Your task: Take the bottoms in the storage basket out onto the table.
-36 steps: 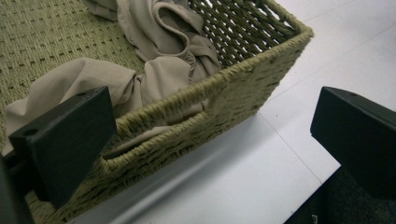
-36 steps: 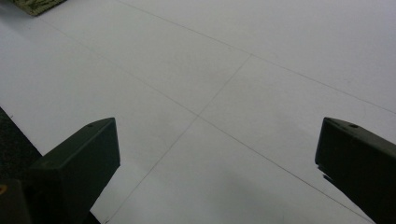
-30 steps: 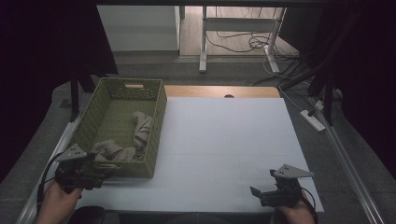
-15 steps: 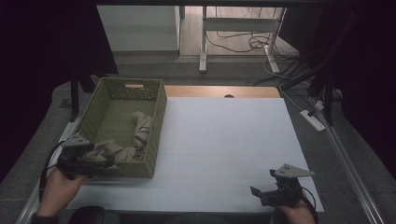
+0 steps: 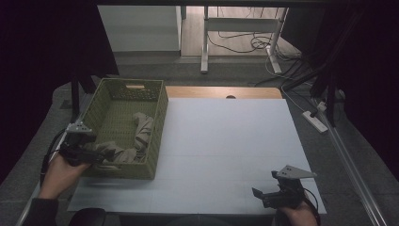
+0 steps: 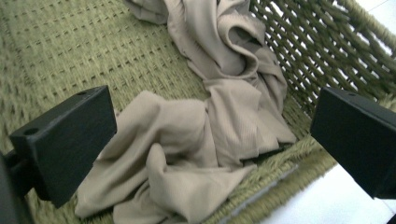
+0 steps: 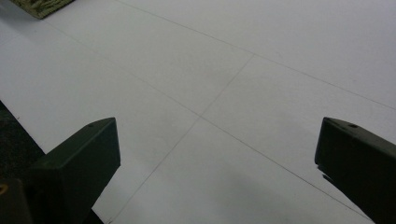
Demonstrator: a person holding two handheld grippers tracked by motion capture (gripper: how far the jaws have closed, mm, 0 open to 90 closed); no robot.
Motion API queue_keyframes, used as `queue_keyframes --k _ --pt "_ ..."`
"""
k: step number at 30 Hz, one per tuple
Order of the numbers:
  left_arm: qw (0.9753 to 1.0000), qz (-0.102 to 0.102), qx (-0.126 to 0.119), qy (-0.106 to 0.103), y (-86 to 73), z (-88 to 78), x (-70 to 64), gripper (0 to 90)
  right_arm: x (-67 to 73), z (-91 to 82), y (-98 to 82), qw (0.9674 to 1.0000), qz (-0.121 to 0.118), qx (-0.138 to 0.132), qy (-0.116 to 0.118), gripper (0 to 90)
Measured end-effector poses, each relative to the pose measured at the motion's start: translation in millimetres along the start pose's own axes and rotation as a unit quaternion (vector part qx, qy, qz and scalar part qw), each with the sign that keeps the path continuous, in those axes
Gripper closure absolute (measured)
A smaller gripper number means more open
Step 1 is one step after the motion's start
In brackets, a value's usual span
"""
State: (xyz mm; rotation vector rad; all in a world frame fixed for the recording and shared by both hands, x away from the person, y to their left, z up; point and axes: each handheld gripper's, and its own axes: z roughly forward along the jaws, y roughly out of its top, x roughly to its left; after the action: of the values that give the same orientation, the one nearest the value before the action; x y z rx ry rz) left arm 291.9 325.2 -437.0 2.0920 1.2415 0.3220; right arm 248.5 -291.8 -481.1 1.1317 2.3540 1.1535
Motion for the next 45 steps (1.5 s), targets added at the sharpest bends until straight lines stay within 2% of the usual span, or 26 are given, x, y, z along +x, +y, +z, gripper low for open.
queue_keyframes --k 2,3,6,7,10,15,17,18,21,25,30,32,33,34,35,36,37,38,39,40,41,42,43,44,45 --pt "1.0 0.006 0.003 -0.005 4.3 2.1 3.1 0.3 0.1 0.1 0.0 1.0 0.0 0.001 0.001 0.7" --pt "0.9998 0.017 0.008 -0.009 8.2 4.3 6.1 0.3 0.1 0.1 0.1 1.0 0.0 0.001 0.001 0.7" --pt "0.9995 0.024 0.01 -0.015 11.8 7.1 9.8 0.4 0.0 0.1 0.1 1.0 0.0 0.001 0.001 0.7" --pt "0.9991 0.035 0.014 -0.019 15.1 10.3 13.5 0.6 0.0 0.2 0.1 1.0 0.0 0.002 0.001 0.7" --pt "0.9987 0.043 0.019 -0.02 18.4 13.2 17.5 1.5 0.2 0.3 0.2 1.0 0.0 0.001 0.002 0.7" --pt "0.9967 0.068 0.034 -0.027 25.7 24.6 27.1 3.1 0.2 0.5 0.3 1.0 -0.001 0.003 0.002 0.7" --pt "0.9964 0.069 0.039 -0.029 26.4 27.4 29.3 3.7 0.2 0.5 0.3 1.0 -0.001 0.003 0.002 0.7" --pt "0.9964 0.059 0.053 -0.031 28.2 30.6 32.5 4.0 0.2 0.5 0.3 1.0 -0.001 0.003 0.002 0.7" --pt "0.9964 0.05 0.057 -0.037 29.2 31.7 34.5 4.7 0.1 0.5 0.3 1.0 -0.001 0.003 0.003 0.7" --pt "0.996 0.065 0.059 -0.018 32.9 28.6 37.1 5.1 0.4 0.9 0.5 1.0 -0.001 0.003 0.004 0.7" --pt "0.9956 0.07 0.059 -0.02 37.8 32.7 41.5 6.0 0.4 1.6 1.0 1.0 -0.004 0.006 0.004 0.7" --pt "0.9946 0.074 0.066 -0.03 39.7 37.8 42.7 6.5 0.2 1.8 1.1 1.0 -0.004 0.006 0.005 0.7" --pt "0.9932 0.08 0.076 -0.036 40.4 44.4 43.7 6.5 0.1 1.7 1.1 1.0 -0.004 0.006 0.005 0.7" --pt "0.9932 0.08 0.076 -0.036 40.4 44.4 43.7 6.4 0.1 1.7 1.1 1.0 -0.004 0.006 0.005 0.7" --pt "0.9907 0.093 0.089 -0.045 39.8 50.7 45.3 6.4 0.0 1.6 1.0 1.0 -0.003 0.006 0.006 0.7" --pt "0.9907 0.093 0.089 -0.045 39.8 50.7 45.3 6.3 0.0 1.6 1.0 1.0 -0.003 0.006 0.006 0.7" --pt "0.9886 0.099 0.099 -0.057 38.2 56.6 46.8 6.4 0.0 1.6 1.0 1.0 -0.003 0.005 0.006 0.7" --pt "0.9886 0.099 0.099 -0.057 38.2 56.6 46.8 6.4 0.0 1.5 0.9 1.0 -0.003 0.005 0.006 0.7" --pt "0.9865 0.104 0.11 -0.062 36.4 61.2 48.0 6.4 0.0 1.5 0.9 1.0 -0.003 0.005 0.007 0.7" --pt "0.9865 0.104 0.11 -0.062 36.4 61.2 48.0 6.6 0.0 1.6 0.9 1.0 -0.003 0.005 0.007 0.7" --pt "0.9847 0.11 0.125 -0.051 36.4 64.4 46.3 7.0 0.0 1.6 1.0 1.0 -0.003 0.006 0.007 0.7" --pt "0.9847 0.11 0.125 -0.051 36.4 64.4 46.3 7.4 0.0 1.6 1.0 1.0 -0.003 0.006 0.007 0.7" --pt "0.9831 0.113 0.134 -0.052 35.9 66.5 45.2 8.7 0.1 1.7 1.1 0.9999 -0.004 0.006 0.007 0.7" --pt "0.9831 0.113 0.134 -0.052 35.9 66.5 45.2 9.4 0.1 1.7 1.1 0.9999 -0.004 0.006 0.007 0.7" --pt "0.9817 0.114 0.147 -0.042 35.2 68.9 44.6 11.1 0.3 1.7 1.0 0.9999 -0.005 0.006 0.007 0.7"
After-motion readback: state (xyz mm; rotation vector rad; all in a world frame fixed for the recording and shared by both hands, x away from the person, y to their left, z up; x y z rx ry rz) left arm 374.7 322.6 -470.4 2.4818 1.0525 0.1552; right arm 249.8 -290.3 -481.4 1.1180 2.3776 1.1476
